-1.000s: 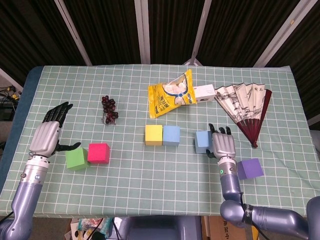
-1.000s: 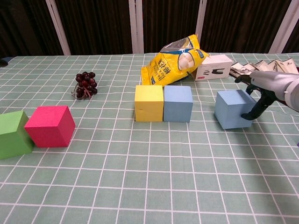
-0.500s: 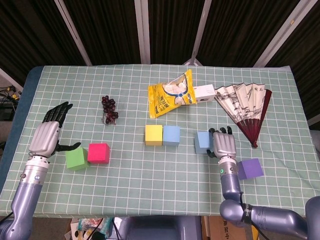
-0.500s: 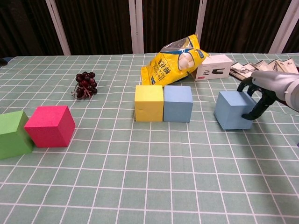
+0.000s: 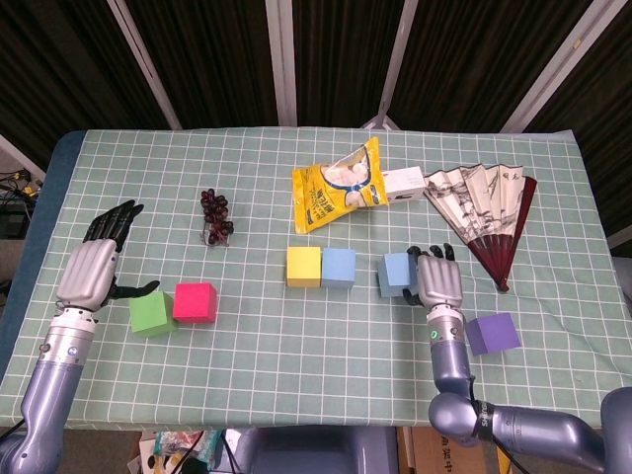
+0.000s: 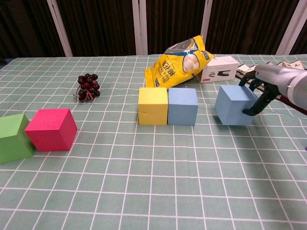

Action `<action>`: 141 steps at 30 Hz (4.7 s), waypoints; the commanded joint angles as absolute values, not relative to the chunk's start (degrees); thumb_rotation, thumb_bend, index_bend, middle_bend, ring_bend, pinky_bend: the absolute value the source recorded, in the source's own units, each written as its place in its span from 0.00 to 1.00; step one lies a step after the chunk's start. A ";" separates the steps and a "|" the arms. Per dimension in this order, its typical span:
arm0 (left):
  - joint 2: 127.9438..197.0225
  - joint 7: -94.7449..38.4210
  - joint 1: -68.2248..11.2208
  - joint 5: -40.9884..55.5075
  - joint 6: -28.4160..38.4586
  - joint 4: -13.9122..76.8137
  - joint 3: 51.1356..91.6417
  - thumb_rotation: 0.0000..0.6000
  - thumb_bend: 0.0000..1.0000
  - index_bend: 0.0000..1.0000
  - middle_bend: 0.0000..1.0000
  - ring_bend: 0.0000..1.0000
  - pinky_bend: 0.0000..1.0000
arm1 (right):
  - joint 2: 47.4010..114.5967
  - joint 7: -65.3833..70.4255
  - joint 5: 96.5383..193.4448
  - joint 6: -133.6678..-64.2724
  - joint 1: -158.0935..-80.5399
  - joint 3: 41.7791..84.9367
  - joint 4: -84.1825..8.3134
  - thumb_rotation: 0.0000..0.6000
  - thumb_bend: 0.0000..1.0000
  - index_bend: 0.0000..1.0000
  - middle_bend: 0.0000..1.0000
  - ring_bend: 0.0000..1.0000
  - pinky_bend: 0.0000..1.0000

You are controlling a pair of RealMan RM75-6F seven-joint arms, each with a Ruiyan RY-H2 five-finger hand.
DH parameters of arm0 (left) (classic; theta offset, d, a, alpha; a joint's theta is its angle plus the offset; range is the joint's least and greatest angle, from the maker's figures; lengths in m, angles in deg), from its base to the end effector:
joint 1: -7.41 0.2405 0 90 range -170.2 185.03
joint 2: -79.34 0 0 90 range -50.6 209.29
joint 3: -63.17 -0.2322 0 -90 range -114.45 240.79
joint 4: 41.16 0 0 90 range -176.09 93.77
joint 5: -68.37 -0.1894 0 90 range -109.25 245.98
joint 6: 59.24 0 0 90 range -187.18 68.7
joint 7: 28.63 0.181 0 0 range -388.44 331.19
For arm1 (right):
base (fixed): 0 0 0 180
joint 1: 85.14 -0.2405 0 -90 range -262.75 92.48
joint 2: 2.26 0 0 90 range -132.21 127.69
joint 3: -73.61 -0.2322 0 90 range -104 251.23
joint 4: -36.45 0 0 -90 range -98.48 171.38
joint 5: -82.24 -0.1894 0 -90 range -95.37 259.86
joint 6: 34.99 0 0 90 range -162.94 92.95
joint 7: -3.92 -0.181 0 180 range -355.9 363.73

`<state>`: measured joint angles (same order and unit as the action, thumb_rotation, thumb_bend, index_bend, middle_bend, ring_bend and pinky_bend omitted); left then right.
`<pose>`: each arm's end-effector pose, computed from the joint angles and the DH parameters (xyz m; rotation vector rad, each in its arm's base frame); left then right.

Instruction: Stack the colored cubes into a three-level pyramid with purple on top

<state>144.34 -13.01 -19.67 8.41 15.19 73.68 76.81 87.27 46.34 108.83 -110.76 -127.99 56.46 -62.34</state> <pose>-0.1557 0.3113 0.1396 -1.3941 -1.0911 -1.0922 -0.1568 -0.3504 0.0228 1.3965 -1.2059 0.6503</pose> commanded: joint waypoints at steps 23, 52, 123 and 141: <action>144.27 -13.63 -19.89 9.98 14.20 72.89 77.07 1.00 0.13 0.00 0.00 0.00 0.00 | 97.79 43.86 115.82 -114.35 -129.24 55.87 -52.05 1.00 0.34 0.38 0.37 0.16 0.00; 143.26 -15.62 -19.81 10.67 13.51 72.90 77.66 1.00 0.13 0.00 0.00 0.00 0.00 | 105.46 50.58 117.81 -117.59 -129.68 53.92 -47.00 1.00 0.34 0.38 0.37 0.16 0.00; 142.03 -17.01 -19.81 11.27 13.38 73.90 77.99 1.00 0.13 0.00 0.00 0.00 0.00 | 110.76 57.11 119.84 -117.72 -128.72 50.36 -43.17 1.00 0.34 0.35 0.37 0.16 0.00; 141.68 -17.10 -19.75 11.15 13.45 74.34 77.99 1.00 0.13 0.00 0.00 0.00 0.00 | 110.10 57.31 120.20 -116.76 -128.01 50.82 -44.31 1.00 0.34 0.00 0.25 0.05 0.00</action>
